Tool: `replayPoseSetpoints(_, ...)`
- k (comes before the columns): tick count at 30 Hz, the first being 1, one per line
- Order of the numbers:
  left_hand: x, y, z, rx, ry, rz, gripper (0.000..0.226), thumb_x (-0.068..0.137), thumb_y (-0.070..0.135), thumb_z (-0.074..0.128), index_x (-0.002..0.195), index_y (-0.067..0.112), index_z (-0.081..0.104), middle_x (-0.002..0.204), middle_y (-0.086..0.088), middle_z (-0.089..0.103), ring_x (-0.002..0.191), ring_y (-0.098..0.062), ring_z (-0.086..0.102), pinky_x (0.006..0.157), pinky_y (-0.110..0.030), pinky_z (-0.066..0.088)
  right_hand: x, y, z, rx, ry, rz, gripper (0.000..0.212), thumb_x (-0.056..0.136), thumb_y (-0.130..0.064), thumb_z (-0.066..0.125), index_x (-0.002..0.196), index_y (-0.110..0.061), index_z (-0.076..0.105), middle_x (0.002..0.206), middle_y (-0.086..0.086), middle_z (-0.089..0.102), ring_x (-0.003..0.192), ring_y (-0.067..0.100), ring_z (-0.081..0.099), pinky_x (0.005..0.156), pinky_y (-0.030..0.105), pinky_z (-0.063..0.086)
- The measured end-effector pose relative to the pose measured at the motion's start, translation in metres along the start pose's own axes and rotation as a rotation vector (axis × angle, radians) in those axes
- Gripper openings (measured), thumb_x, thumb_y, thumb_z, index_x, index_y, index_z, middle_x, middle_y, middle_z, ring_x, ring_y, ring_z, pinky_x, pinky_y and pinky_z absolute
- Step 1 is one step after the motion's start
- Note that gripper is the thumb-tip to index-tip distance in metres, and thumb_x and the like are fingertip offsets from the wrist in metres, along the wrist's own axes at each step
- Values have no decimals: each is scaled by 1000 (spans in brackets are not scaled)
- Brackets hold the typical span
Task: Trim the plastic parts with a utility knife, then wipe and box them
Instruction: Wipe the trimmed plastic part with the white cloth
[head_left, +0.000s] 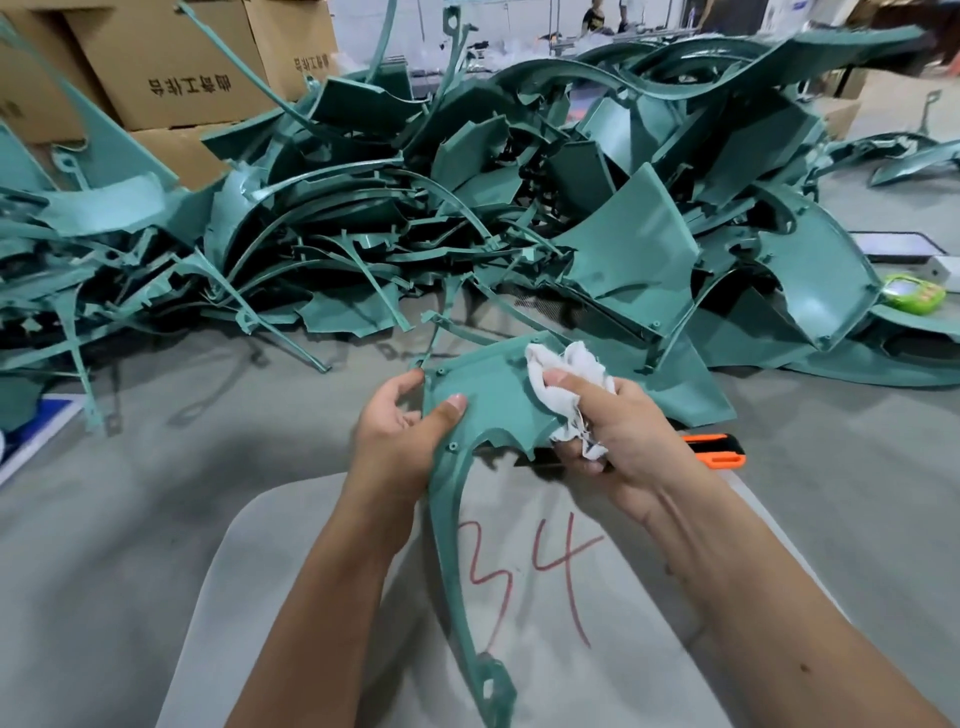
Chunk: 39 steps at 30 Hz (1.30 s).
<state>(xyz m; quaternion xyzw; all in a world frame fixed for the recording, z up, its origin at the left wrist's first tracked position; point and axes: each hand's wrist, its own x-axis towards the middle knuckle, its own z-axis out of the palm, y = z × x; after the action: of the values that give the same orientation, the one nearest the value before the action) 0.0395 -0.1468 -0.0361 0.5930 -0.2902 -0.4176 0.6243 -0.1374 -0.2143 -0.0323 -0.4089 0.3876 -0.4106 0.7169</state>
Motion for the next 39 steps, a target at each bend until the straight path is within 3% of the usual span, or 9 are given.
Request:
replayPoseSetpoints(5, -14, -3, 15, -180, -240, -112, 30, 104, 23, 55, 123, 0, 53, 78, -18, 70, 53, -27, 62, 46, -28, 51, 11, 1, -4, 114, 151, -125, 11, 101, -11, 61, 91, -8, 58, 51, 1, 51, 34, 10, 36, 32, 15, 22)
replayPoseSetpoints(11, -14, 0, 5, -51, -454, -57, 27, 107, 17, 49, 120, -4, 59, 53, 0, 38, 34, -7, 24, 33, -13, 22, 13, -2, -14, 107, 182, -127, 8, 97, -14, 65, 91, -9, 64, 59, 5, 54, 34, 11, 36, 32, 15, 23)
replayPoseSetpoints(17, -8, 12, -15, -46, -562, -113, 29, 101, 18, 52, 119, -3, 63, 51, 3, 32, 31, -3, 21, 35, -8, 21, 7, -4, -12, 49, 152, -111, 13, 97, -15, 69, 90, -6, 61, 60, 5, 61, 35, 13, 49, 33, 16, 29)
replayPoseSetpoints(21, -5, 18, -34, -48, -596, -108, 33, 98, 20, 59, 119, -5, 63, 49, 4, 30, 29, -1, 21, 33, -7, 21, 6, -14, -24, -301, 262, -164, 31, 98, -32, 70, 69, -23, 66, 55, -9, 61, 45, 7, 55, 45, 22, 41)
replayPoseSetpoints(25, -4, 23, -55, -55, -681, -144, 33, 90, 22, 65, 110, -3, 70, 47, 4, 30, 28, -1, 23, 33, -6, 22, 15, -25, -44, -124, 376, -167, 31, 98, -39, 70, 95, -8, 69, 76, 5, 71, 60, 19, 67, 57, 30, 52)
replayPoseSetpoints(28, -3, 21, -56, -20, -695, -129, 37, 87, 24, 68, 109, -5, 71, 49, 3, 30, 29, -2, 23, 32, -7, 23, 15, -23, -41, 30, 68, -51, 46, 92, -53, 70, 102, -8, 66, 69, 6, 66, 39, 15, 52, 34, 20, 38)
replayPoseSetpoints(30, -3, 21, -54, 6, -667, -104, 36, 86, 25, 68, 107, -4, 72, 51, 2, 30, 31, -2, 22, 32, -8, 23, 15, -20, -43, -5, -61, -52, 51, 86, -56, 70, 105, -8, 65, 68, 7, 62, 37, 12, 44, 31, 17, 27)
replayPoseSetpoints(35, -6, 18, -43, 137, -563, 24, 20, 97, 19, 64, 92, 3, 76, 56, -3, 25, 35, -5, 19, 34, -10, 22, 18, -14, -39, -73, 142, -106, 30, 97, -33, 71, 109, -6, 64, 71, 4, 64, 42, 11, 43, 38, 19, 29)
replayPoseSetpoints(39, -8, 15, -28, 187, -491, 150, 22, 97, 20, 62, 90, 1, 71, 53, -4, 29, 37, -9, 19, 37, -12, 22, 16, -6, -28, 46, 233, -171, 20, 102, -30, 66, 96, -10, 65, 70, 1, 70, 41, 10, 47, 35, 19, 30)
